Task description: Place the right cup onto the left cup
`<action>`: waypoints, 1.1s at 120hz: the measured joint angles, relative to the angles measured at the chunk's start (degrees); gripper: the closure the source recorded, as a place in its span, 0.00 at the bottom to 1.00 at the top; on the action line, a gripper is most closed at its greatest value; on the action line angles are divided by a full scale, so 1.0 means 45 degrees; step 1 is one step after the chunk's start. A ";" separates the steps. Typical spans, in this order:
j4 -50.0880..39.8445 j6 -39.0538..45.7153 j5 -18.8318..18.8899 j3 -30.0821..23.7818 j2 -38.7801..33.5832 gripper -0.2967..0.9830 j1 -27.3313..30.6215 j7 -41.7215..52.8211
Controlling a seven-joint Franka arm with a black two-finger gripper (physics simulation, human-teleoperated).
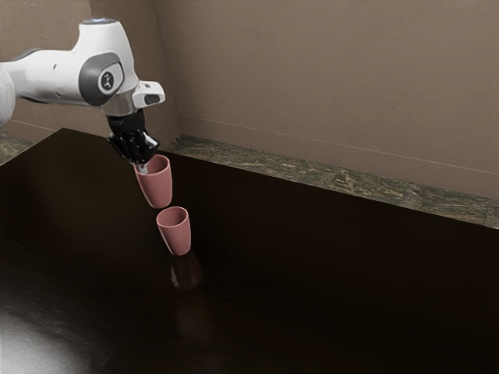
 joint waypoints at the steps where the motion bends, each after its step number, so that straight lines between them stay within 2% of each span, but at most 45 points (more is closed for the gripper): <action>1: 0.0015 0.0007 -0.0003 0.0000 0.0035 0.84 0.0000 0.0015; 96: 0.0323 0.0709 -0.0655 0.0022 0.1717 0.84 0.0014 0.0936; 103: 0.0306 0.0738 -0.0725 0.0021 0.1737 0.79 0.0016 0.0975; 121: 0.0268 0.0788 -0.0989 0.0021 0.1743 0.54 0.0016 0.1064; 132: 0.0258 0.0797 -0.1065 0.0031 0.1638 0.43 0.0012 0.1110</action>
